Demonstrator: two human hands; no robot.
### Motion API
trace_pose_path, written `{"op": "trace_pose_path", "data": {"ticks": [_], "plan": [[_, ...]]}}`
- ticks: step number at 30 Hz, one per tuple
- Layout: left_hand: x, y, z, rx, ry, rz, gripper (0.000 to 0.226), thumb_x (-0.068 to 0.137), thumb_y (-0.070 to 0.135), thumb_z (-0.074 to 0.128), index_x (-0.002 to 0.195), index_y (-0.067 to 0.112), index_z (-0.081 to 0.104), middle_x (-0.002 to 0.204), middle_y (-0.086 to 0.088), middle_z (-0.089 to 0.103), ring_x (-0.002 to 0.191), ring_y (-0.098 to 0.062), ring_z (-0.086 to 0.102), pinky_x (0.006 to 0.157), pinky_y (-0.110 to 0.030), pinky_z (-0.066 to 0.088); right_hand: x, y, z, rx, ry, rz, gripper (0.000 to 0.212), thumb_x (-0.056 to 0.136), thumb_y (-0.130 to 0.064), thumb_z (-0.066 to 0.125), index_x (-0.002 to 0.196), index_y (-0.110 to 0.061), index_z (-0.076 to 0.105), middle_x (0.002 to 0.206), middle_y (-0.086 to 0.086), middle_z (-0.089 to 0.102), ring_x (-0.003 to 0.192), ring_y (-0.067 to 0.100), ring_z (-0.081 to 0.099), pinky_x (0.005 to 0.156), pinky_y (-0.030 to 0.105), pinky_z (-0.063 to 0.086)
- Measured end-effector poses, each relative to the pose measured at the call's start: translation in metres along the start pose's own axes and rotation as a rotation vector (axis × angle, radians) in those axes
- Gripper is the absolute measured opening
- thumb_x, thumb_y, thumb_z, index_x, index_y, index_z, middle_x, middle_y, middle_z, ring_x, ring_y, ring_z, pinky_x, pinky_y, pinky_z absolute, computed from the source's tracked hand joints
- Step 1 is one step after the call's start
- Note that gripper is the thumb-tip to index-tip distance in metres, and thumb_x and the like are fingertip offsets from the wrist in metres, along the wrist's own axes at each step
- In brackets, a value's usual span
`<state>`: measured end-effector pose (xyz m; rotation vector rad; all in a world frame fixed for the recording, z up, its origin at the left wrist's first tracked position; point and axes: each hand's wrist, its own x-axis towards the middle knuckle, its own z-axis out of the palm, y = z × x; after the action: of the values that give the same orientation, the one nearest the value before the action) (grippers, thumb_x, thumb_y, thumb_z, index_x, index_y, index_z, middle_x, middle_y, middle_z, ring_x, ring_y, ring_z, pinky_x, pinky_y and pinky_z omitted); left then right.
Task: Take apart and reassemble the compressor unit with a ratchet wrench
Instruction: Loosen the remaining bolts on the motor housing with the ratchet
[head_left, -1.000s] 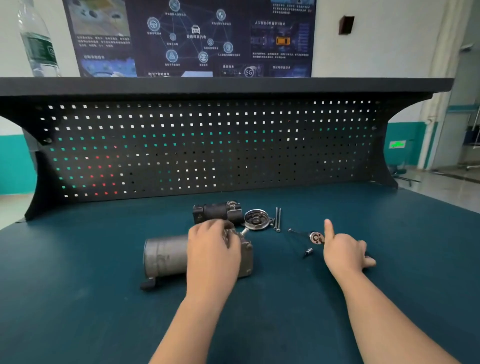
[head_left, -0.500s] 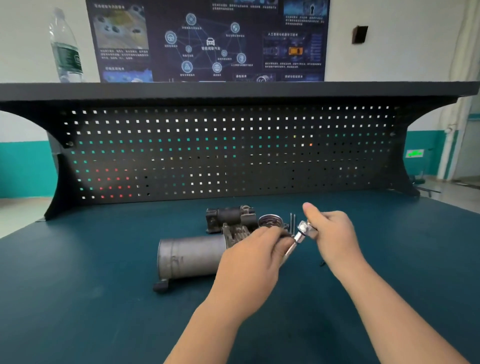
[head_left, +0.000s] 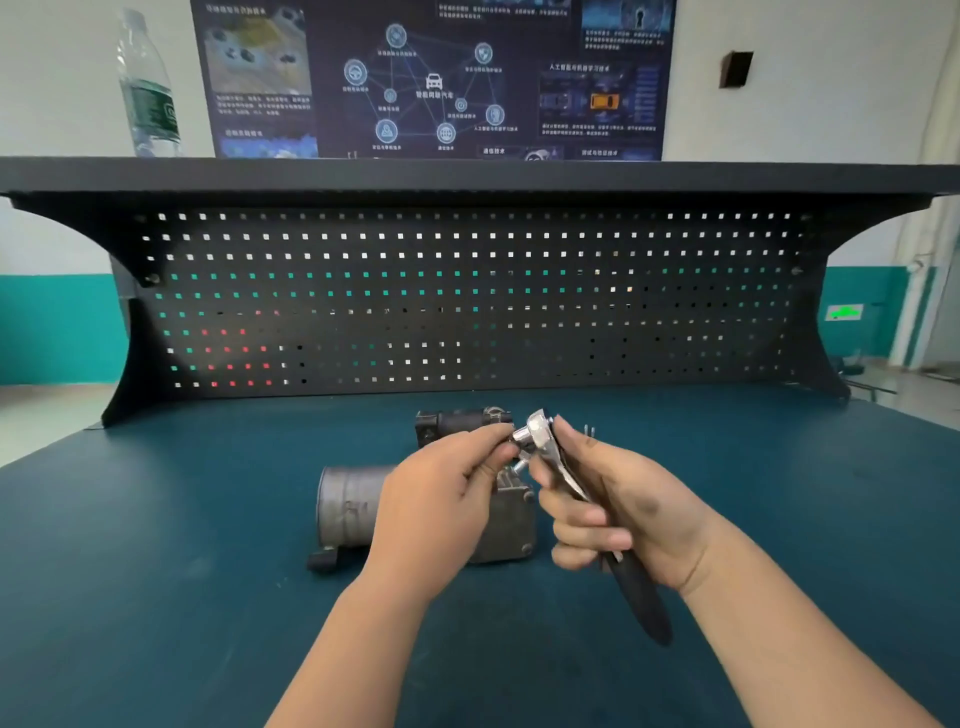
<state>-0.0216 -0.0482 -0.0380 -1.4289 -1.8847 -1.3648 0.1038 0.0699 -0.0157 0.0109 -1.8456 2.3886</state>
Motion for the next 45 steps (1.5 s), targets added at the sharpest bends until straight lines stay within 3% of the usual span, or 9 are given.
{"op": "trace_pose_path", "data": {"ticks": [8, 13, 15, 19, 24, 28, 33, 38, 45], "plan": [[0.004, -0.006, -0.003, -0.024, -0.002, -0.009, 0.026, 0.085, 0.051, 0.052, 0.109, 0.053, 0.043, 0.1, 0.041, 0.053, 0.083, 0.0, 0.059, 0.071, -0.027, 0.051, 0.005, 0.007, 0.016, 0.317, 0.036, 0.016, 0.039, 0.086, -0.044, 0.046, 0.063, -0.012, 0.05, 0.037, -0.006, 0.027, 0.024, 0.006, 0.025, 0.043, 0.024, 0.018], [0.007, -0.017, -0.008, -0.125, 0.031, -0.164, 0.014, 0.089, 0.035, 0.058, 0.083, 0.036, 0.071, 0.065, 0.021, 0.061, 0.059, 0.004, 0.052, 0.061, -0.014, 0.041, 0.005, -0.001, 0.004, 0.357, 0.177, -0.15, 0.043, 0.089, -0.046, 0.046, 0.06, -0.014, 0.049, 0.035, -0.007, 0.026, 0.024, 0.005, 0.023, 0.038, 0.02, 0.021], [0.011, -0.015, -0.01, -0.322, 0.069, -0.286, 0.03, 0.092, 0.025, 0.054, 0.067, 0.035, 0.068, 0.052, 0.013, 0.056, 0.049, 0.003, 0.046, 0.052, -0.007, 0.035, 0.004, -0.006, -0.003, 0.256, 0.329, -0.284, 0.042, 0.085, -0.05, 0.052, 0.065, -0.014, 0.05, 0.039, -0.006, 0.027, 0.027, 0.008, 0.023, 0.037, 0.02, 0.025], [0.01, -0.001, 0.003, -0.801, -0.103, -0.508, 0.032, 0.096, 0.011, 0.049, 0.075, 0.017, 0.073, 0.062, 0.004, 0.06, 0.045, -0.004, 0.041, 0.041, -0.013, 0.031, 0.012, 0.009, 0.0, -0.168, 0.572, -0.405, 0.06, 0.062, -0.059, 0.068, 0.078, -0.002, 0.056, 0.042, -0.003, 0.033, 0.034, 0.011, 0.027, 0.045, 0.024, 0.03], [0.0, 0.013, 0.024, -0.856, -0.346, -0.563, 0.021, 0.097, 0.012, 0.046, 0.087, 0.008, 0.064, 0.069, -0.002, 0.057, 0.051, -0.01, 0.044, 0.044, -0.02, 0.033, 0.019, 0.024, 0.005, -0.491, 0.787, -0.374, 0.029, 0.083, -0.032, 0.07, 0.069, -0.01, 0.056, 0.036, -0.007, 0.043, 0.03, 0.006, 0.035, 0.036, 0.016, 0.03], [-0.005, 0.02, 0.024, -0.814, -0.428, -0.663, 0.023, 0.099, 0.021, 0.045, 0.084, 0.012, 0.059, 0.06, 0.002, 0.053, 0.046, -0.01, 0.048, 0.043, -0.02, 0.038, 0.02, 0.023, -0.002, -0.456, 0.829, -0.321, 0.033, 0.09, -0.031, 0.063, 0.085, 0.002, 0.062, 0.035, -0.009, 0.039, 0.032, 0.006, 0.034, 0.046, 0.022, 0.035], [-0.004, 0.036, 0.025, -1.15, -0.6, -1.029, 0.038, 0.1, 0.03, 0.039, 0.068, 0.013, 0.051, 0.05, 0.006, 0.029, 0.039, -0.005, 0.02, 0.034, -0.014, 0.014, 0.02, 0.02, -0.005, -0.318, 0.823, -0.266, 0.028, 0.095, -0.027, 0.056, 0.073, -0.01, 0.057, 0.039, -0.006, 0.034, 0.037, 0.012, 0.032, 0.052, 0.032, 0.032], [0.002, 0.043, 0.034, -1.163, -0.623, -1.074, 0.06, 0.099, 0.035, 0.038, 0.044, 0.018, 0.055, 0.048, 0.008, 0.022, 0.035, -0.003, 0.015, 0.031, -0.013, 0.01, 0.02, 0.017, -0.016, -0.25, 0.903, -0.269, 0.026, 0.094, -0.024, 0.057, 0.079, -0.004, 0.056, 0.043, -0.001, 0.037, 0.047, 0.019, 0.034, 0.055, 0.032, 0.032], [0.011, 0.035, 0.036, -1.076, -0.543, -1.096, 0.045, 0.099, 0.039, 0.039, 0.061, 0.018, 0.048, 0.047, 0.008, 0.025, 0.033, -0.004, 0.018, 0.03, -0.012, 0.013, 0.038, 0.01, -0.011, -0.212, 0.968, -0.203, 0.026, 0.092, -0.02, 0.06, 0.071, -0.005, 0.061, 0.038, -0.003, 0.041, 0.042, 0.016, 0.035, 0.051, 0.031, 0.033]]}}
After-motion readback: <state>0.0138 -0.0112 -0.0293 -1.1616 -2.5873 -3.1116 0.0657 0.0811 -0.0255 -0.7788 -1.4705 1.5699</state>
